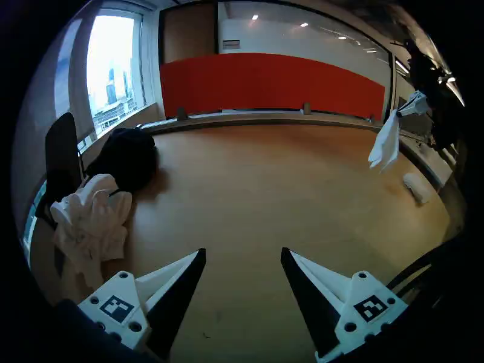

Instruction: Fold towel

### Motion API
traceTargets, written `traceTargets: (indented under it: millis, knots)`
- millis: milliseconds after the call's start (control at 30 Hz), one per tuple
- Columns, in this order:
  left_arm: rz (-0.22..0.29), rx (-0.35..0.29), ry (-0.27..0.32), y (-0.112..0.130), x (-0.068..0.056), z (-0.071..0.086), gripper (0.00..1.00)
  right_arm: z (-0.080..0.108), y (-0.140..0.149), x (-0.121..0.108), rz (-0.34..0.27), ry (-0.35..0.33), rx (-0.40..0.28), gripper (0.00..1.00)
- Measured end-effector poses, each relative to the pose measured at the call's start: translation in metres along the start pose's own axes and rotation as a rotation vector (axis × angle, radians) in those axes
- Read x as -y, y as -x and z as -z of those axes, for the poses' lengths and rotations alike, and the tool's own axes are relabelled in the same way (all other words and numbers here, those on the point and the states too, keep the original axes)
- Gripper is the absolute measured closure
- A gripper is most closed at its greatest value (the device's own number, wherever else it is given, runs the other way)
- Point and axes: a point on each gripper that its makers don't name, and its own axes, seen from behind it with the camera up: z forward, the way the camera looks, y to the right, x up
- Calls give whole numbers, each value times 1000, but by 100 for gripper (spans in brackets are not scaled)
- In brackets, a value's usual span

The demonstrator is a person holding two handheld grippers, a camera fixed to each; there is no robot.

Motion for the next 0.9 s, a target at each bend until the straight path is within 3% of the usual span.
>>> traceTargets:
  millis: [400, 900]
  knots:
    - [-18, 4, 11, -7, -8, -4, 8, 25, 43, -62, -39, 86, 54, 98]
    - [-42, 9, 21, -13, -17, -7, 8, 48, 93, -119, -77, 174, 121, 98]
